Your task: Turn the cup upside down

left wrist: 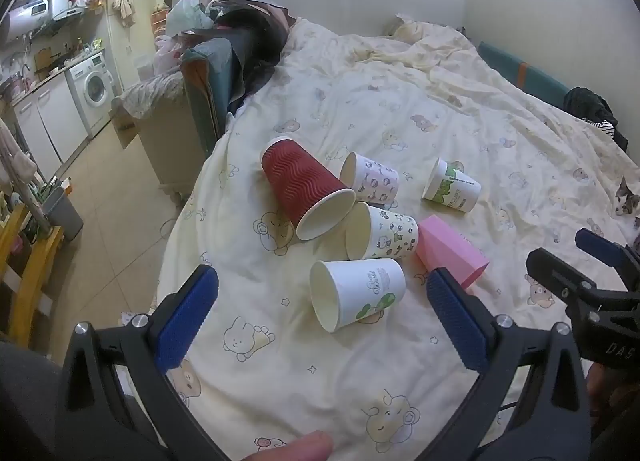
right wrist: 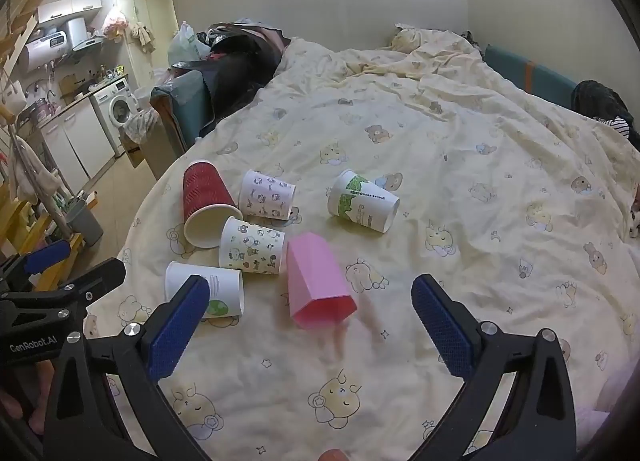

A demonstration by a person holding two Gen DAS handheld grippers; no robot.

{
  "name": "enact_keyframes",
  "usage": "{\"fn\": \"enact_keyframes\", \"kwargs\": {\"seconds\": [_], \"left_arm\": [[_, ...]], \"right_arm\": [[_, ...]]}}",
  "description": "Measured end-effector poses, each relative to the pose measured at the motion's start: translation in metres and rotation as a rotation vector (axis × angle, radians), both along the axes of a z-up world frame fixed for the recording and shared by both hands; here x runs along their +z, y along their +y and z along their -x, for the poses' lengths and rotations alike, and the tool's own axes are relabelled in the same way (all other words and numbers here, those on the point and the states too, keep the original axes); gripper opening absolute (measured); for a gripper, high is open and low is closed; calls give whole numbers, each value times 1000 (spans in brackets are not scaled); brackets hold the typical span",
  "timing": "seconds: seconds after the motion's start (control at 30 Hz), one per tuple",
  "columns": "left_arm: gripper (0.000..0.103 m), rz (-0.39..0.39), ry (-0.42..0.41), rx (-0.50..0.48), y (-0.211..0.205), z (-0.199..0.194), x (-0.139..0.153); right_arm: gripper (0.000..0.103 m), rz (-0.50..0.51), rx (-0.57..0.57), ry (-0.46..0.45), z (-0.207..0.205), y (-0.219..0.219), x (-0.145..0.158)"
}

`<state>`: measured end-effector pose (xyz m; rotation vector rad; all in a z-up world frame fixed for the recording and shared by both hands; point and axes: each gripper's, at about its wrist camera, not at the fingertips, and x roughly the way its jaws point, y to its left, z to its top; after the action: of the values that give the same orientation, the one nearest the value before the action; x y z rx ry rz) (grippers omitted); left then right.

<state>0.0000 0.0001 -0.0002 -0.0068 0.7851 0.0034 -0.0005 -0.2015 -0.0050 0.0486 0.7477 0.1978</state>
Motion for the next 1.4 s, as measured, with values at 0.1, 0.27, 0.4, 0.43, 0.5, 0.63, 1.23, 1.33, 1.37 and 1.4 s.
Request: {"fn": "enact_keyframes", "kwargs": {"seconds": [0.1,0.27,0.4,0.43,0.5,0.63,1.23,1.33,1.37,1.4], "left_arm": [[103,-2,1,-1,0,-1,-1],[103,-4,7,0,-1,-4,-3],[103,-5,7,0,-2,-6,-4],[103,0,5,-1,0,-1,-1],[103,0,5,0,0,-1,-1],[103,-1,8,-6,-1,-1,-3],[103,4,10,-3,-2,-2,-2],[103,5,10,-2,-2,-2,-2],[103,7,9,-3,-1,-2,-2],[103,7,10,-4,-2,-2,-2]], "right_arm": [[103,0,1,1,0,1,0],[103,2,1,0,-1,2,1],[103,3,2,0,-1,2,1],[103,4,3,0,-1,2,2],[103,2,3,0,-1,2,1],[103,3,1,-1,-1,2,1],[103,2,3,-1,-1,1,2],[103,2,4,-2,-1,2,3],[103,4,4,-3,-1,2,3],[103,2,3,-4,-1,1,2]]}}
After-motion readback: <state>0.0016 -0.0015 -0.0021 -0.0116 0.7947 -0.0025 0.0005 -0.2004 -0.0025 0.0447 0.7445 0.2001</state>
